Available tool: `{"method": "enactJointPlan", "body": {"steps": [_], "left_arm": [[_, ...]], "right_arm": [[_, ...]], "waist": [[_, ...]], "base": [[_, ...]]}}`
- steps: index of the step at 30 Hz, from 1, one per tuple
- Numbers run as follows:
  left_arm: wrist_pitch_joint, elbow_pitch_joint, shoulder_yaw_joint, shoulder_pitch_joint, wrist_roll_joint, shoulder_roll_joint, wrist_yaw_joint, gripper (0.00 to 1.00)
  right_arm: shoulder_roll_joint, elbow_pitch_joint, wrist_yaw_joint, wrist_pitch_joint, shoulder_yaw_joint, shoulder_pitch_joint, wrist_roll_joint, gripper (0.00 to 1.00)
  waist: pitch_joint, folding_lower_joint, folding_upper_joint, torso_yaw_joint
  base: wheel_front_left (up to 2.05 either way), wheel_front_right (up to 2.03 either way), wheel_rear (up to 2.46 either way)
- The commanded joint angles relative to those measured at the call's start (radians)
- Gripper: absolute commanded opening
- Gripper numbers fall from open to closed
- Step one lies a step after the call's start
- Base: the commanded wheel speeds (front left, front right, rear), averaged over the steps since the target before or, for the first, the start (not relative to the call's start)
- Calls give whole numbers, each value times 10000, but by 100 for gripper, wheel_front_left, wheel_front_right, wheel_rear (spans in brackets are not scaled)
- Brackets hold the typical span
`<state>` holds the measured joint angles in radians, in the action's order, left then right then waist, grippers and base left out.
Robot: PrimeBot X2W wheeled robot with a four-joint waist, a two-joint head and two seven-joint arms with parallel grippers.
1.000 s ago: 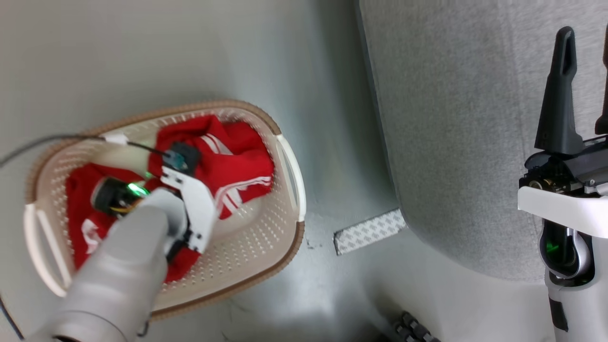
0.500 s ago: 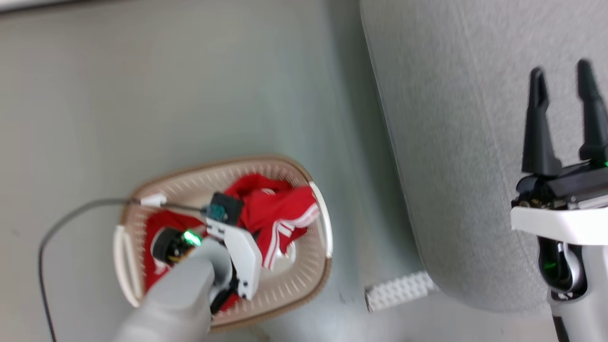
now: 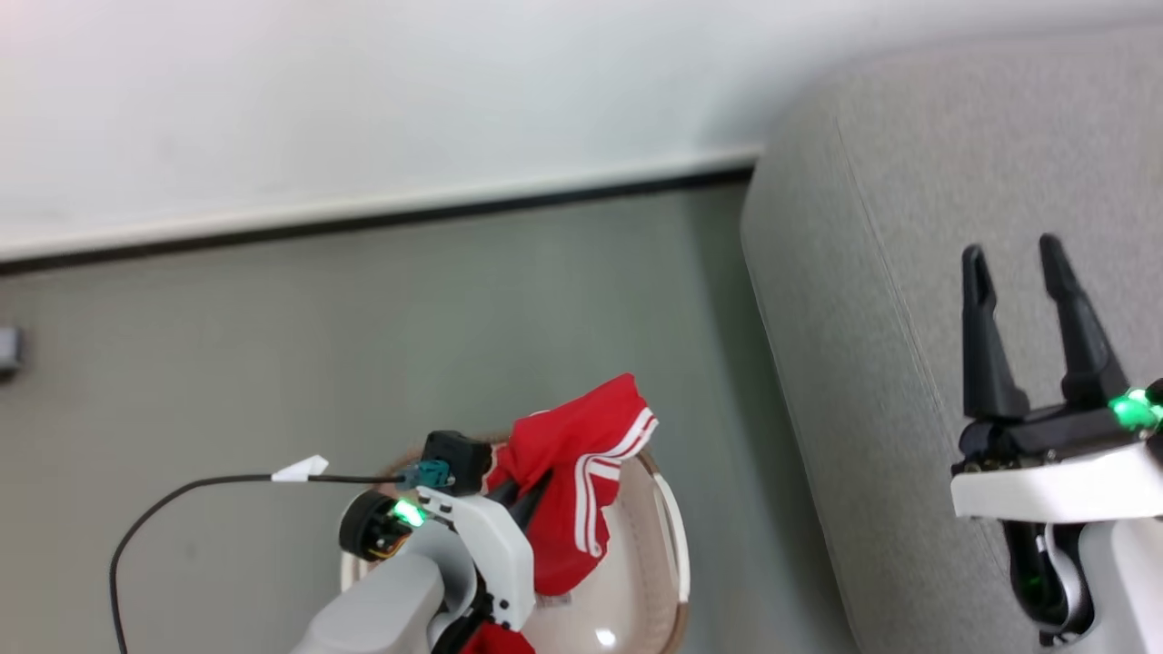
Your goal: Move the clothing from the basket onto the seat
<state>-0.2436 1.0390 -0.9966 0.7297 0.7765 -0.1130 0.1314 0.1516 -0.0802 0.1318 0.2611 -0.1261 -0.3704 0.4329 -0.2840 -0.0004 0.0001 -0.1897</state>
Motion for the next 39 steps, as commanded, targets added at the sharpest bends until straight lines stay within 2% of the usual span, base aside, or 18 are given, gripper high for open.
{"method": "enactJointPlan", "body": {"steps": [1, 8, 16, 31, 39], "left_arm": [[-94, -132, -2, -160, 117, -101, -7, 0], [-216, -1387, 707, -176, 353, -362, -25, 0], [-209, -3403, 1846, -823, -112, -828, -391, 0], [65, -6862, 2598, -904, -490, -1787, -1526, 0], [406, -7977, 2653, -1114, -474, -2049, -1951, 0]], "right_arm": [[-25, -83, -21, 22, -31, 211, 82, 100], [24, -367, -21, 22, -170, 626, 127, 100], [-46, -693, -21, 22, -525, 1119, 211, 100], [13, -1102, -21, 22, -1428, 1656, 326, 100], [29, -1126, -21, 22, -1639, 1555, 408, 100]], "waist": [[704, 4, -1, 444], [1515, 4, -1, 841], [2387, 4, -1, 942], [3144, 4, -1, 931], [3090, 4, -1, 981]], "base": [[0, 0, 0], [0, 0, 0], [0, 0, 0], [0, 0, 0], [0, 0, 0]]}}
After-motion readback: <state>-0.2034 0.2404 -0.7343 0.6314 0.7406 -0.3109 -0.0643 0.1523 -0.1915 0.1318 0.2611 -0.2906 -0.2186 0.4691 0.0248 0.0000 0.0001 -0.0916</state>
